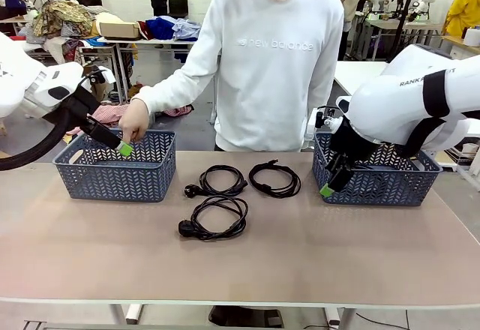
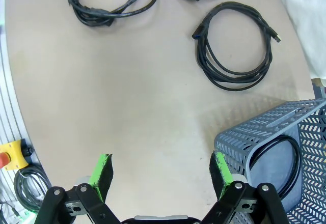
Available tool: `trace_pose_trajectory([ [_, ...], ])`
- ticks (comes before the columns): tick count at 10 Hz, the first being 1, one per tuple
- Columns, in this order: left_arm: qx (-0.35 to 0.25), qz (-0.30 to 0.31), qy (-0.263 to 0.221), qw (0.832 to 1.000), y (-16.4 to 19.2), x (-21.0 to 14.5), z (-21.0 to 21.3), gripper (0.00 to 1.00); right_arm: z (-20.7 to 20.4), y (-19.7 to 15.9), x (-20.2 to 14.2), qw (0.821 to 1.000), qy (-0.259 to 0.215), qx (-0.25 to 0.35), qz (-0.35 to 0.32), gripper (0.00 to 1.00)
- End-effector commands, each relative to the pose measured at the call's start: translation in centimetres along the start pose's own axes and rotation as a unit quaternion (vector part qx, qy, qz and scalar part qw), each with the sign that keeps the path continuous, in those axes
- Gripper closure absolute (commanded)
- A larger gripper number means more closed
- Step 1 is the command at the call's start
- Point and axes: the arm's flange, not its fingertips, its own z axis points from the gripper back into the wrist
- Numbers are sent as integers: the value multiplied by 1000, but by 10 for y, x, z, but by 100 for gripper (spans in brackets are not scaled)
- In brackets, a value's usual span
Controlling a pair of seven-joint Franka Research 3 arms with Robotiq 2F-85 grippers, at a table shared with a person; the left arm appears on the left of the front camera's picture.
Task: Organize the cables according to human instructions.
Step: Pick up a bundle of cables and place it in the basket indicated by the human.
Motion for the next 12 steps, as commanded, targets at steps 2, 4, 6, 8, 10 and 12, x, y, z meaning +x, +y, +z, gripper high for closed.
trace_pose_trajectory([
  [2,-22,-54,31,998,-11,14,-15,0,1,0,1,1000,-1,-1,-1,0],
  [4,-37,-108,69,991,-29,34,-34,0,1,0,1,1000,-1,-1,-1,0],
  [6,-49,-171,110,978,-53,50,-58,0,1,0,1,1000,-1,-1,-1,0],
  [8,-57,-223,150,962,-74,59,-84,0,1,0,1,1000,-1,-1,-1,0],
  [10,-73,-260,185,945,-93,63,-106,0,1,0,1,1000,-1,-1,-1,0],
  [12,-85,-277,194,937,-105,64,-116,0,1,0,1,1000,-1,-1,-1,0],
])
